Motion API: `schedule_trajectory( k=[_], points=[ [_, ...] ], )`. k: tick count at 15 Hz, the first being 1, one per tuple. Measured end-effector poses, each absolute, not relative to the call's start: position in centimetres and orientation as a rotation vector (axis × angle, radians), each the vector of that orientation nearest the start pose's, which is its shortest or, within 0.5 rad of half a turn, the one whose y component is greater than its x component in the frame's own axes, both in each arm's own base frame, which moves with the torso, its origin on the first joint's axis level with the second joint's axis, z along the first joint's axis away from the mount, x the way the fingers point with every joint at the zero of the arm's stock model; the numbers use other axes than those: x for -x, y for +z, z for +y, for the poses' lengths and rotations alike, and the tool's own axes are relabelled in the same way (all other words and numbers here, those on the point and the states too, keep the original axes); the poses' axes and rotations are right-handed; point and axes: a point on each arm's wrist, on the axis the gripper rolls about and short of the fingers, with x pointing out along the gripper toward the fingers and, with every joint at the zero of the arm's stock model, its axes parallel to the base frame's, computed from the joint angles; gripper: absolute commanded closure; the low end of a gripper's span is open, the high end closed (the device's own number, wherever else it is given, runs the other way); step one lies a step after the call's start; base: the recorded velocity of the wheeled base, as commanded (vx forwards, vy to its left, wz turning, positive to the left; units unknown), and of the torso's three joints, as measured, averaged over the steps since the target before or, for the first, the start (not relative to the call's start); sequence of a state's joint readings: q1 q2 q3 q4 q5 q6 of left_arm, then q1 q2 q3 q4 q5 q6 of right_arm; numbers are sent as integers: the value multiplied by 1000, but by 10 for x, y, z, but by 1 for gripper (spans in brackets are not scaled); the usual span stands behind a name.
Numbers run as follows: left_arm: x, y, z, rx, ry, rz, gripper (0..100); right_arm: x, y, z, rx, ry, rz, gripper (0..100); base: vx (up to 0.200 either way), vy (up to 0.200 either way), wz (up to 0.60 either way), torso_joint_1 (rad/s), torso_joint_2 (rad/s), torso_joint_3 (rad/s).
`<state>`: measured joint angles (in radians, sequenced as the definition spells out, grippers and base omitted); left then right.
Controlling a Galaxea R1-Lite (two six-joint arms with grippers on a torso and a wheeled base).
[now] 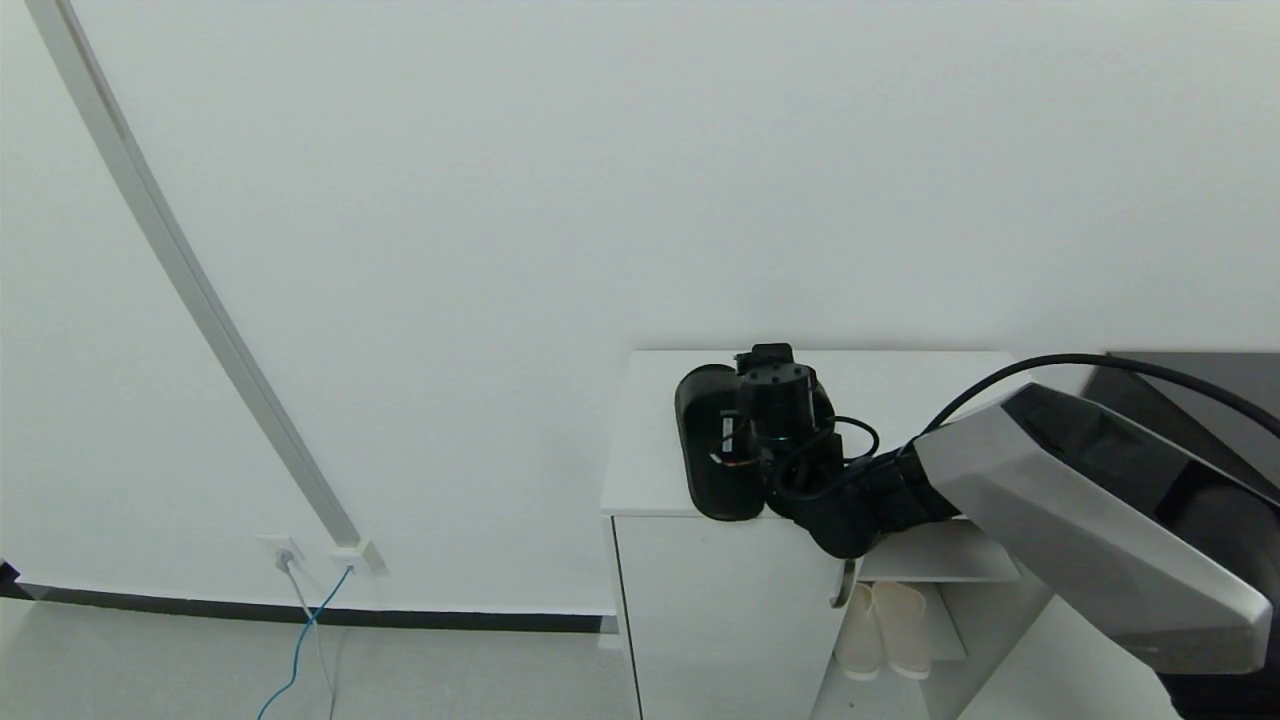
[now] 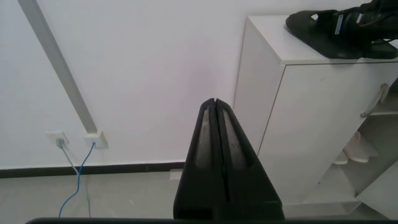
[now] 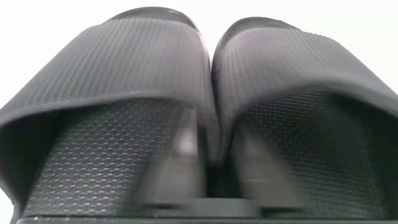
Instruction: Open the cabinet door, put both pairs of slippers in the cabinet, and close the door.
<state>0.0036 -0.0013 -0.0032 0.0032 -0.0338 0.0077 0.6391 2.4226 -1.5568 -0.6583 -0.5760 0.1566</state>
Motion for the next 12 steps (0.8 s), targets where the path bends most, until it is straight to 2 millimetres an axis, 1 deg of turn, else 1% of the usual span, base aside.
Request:
schedule_trajectory(
  k=[2,4,6,7,9,12],
  points=[
    [23,76,-1,-8,-31,-2,100,-403,94,284,-38,49,174,100,0,0,0,0,0,0],
    [23,76,-1,-8,-31,-1,100,-398,100,281,-36,49,175,100,0,0,0,0,0,0],
    [23,76,-1,-8,-31,-1,100,-391,108,276,-37,67,178,100,0,0,0,0,0,0],
    [23,76,-1,-9,-31,-1,100,-383,114,273,-34,93,188,100,0,0,0,0,0,0],
    [23,76,-1,-9,-31,-2,100,-354,130,261,-27,181,218,100,0,0,0,0,0,0],
    [23,76,-1,-9,-31,-2,100,-288,149,236,-10,392,293,100,0,0,0,0,0,0]
  ],
)
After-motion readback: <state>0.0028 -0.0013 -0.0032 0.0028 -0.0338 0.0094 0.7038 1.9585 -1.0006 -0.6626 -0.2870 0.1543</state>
